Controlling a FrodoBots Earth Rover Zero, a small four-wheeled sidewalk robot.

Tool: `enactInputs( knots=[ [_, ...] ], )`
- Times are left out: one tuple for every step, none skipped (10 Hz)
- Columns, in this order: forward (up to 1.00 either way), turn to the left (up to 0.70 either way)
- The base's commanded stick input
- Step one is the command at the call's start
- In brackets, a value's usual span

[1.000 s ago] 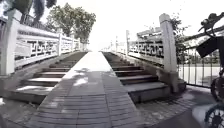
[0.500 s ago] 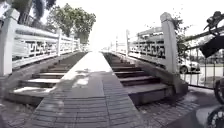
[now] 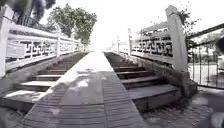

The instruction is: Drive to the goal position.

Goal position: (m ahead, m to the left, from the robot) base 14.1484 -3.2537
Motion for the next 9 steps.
enactInputs(
  knots=[
    [0.45,0.27],
    [0.45,0.02],
    [0.45,0.0],
    [0.45,0.0],
    [0.45,0.0],
    [0.45,0.0],
    [0.45,0.0],
    [0.45,0.0],
    [0.45,0.0]
  ],
)
